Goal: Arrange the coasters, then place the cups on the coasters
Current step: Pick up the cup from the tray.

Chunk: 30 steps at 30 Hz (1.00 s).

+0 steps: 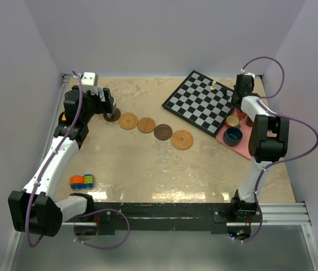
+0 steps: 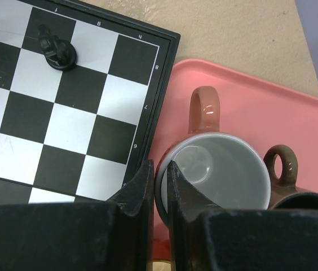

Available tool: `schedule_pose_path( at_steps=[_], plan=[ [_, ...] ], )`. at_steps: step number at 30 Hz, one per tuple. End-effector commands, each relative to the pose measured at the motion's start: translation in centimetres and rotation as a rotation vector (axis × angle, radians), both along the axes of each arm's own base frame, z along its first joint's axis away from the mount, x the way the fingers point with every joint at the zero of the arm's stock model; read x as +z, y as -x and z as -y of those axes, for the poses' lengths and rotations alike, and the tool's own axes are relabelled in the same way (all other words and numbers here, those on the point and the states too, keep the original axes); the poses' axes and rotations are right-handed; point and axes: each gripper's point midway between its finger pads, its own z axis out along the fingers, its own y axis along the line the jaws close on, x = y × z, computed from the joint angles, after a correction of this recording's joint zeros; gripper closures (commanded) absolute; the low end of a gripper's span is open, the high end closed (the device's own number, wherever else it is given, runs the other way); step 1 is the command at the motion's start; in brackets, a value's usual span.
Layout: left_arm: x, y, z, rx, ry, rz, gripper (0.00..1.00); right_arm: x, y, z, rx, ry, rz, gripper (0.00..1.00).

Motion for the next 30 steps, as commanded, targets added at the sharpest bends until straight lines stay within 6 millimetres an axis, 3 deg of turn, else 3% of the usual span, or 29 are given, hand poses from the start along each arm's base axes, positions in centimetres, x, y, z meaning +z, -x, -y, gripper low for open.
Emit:
schedule_pose_path(
  at_steps=[1, 6, 11, 13, 17, 21, 26, 30],
  plan=[
    [1.2, -0.4, 0.6, -0.034, 0.003, 0.049, 0.1, 4.3, -2.2, 0.7, 0.023, 0.062, 0.087, 1.0],
    [1.5, -0.6, 1.3, -0.072, 0.014, 0.072, 0.1, 9.5, -3.2, 0.8, 0.05, 0.096, 0.176, 1.0],
    [1.6, -0.4, 2.5, -0.136, 0.02, 0.077, 0.11, 16.0, -3.0, -1.6, 0.149, 0.081, 0.306, 1.0],
    [1.5, -0.2, 3.7, -0.198, 0.021, 0.077, 0.14, 18.2, -2.8, -4.4, 0.259, 0.076, 0.356, 1.0],
    [1.3, 0.8, 7.5, -0.38, 0.032, 0.081, 0.15, 20.4, -0.9, -14.9, 0.592, 0.104, 0.408, 1.0],
    [1.7, 2.8, 11.5, -0.638, 0.09, 0.101, 0.14, 22.6, 3.2, -25.3, 0.929, 0.042, 0.479, 1.0],
    [2.1, 6.0, 14.3, -0.903, 0.135, 0.112, 0.1, 24.2, 8.9, -32.9, 1.269, -0.087, 0.515, 1.0],
    [2.5, 7.8, 14.9, -1.06, 0.182, 0.098, 0.09, 23.9, 13.4, -36.0, 1.483, -0.15, 0.461, 1.0]
  ],
)
